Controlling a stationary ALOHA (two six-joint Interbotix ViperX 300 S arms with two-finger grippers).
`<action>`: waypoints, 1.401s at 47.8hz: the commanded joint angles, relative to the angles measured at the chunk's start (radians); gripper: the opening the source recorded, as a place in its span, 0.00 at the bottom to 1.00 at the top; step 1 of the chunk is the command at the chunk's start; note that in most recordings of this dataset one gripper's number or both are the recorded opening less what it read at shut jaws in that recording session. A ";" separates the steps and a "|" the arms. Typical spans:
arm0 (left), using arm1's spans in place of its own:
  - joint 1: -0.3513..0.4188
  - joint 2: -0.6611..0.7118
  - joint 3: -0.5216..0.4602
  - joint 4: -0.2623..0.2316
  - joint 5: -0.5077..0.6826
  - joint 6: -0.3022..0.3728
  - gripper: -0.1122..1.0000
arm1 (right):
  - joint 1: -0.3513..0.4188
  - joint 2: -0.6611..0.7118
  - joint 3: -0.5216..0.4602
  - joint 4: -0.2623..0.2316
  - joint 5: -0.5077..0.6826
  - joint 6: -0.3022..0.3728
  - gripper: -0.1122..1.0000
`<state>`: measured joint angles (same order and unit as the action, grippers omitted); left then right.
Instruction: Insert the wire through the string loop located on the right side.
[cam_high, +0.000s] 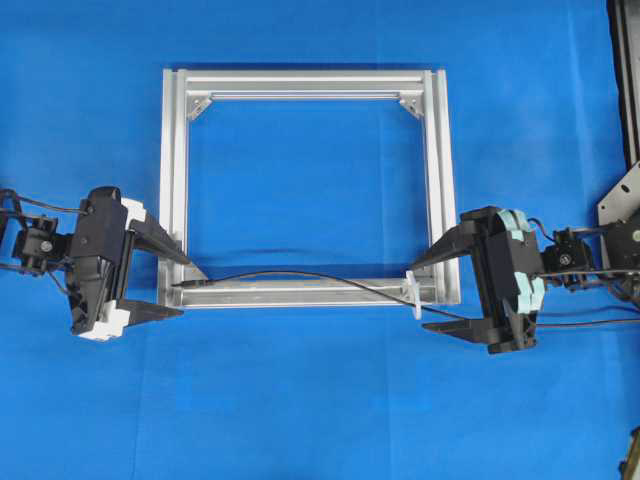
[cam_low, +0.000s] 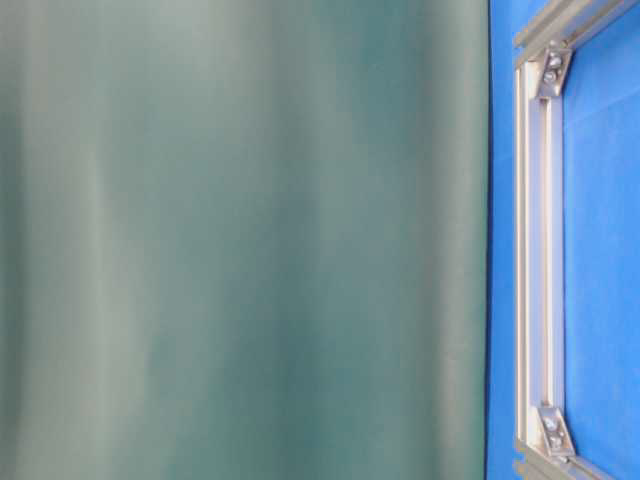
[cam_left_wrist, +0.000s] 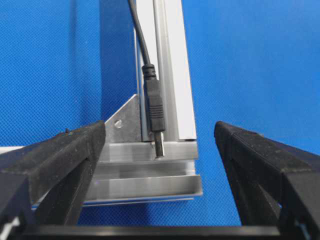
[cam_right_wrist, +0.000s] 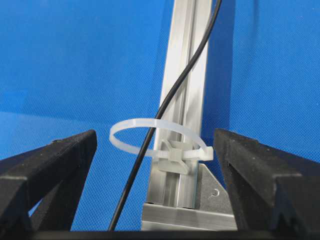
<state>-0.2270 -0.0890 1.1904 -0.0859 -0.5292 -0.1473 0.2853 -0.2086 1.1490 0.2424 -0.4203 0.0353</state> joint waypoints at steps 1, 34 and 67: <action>0.005 -0.014 -0.012 0.000 0.002 -0.002 0.89 | 0.000 -0.020 -0.015 0.000 0.005 0.002 0.90; 0.003 -0.183 -0.120 0.005 0.221 0.023 0.89 | -0.063 -0.278 -0.057 0.000 0.249 -0.003 0.90; 0.005 -0.198 -0.118 0.005 0.222 0.026 0.89 | -0.066 -0.284 -0.058 -0.002 0.262 -0.003 0.90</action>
<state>-0.2255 -0.2730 1.0891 -0.0844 -0.3007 -0.1227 0.2209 -0.4847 1.1106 0.2424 -0.1534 0.0337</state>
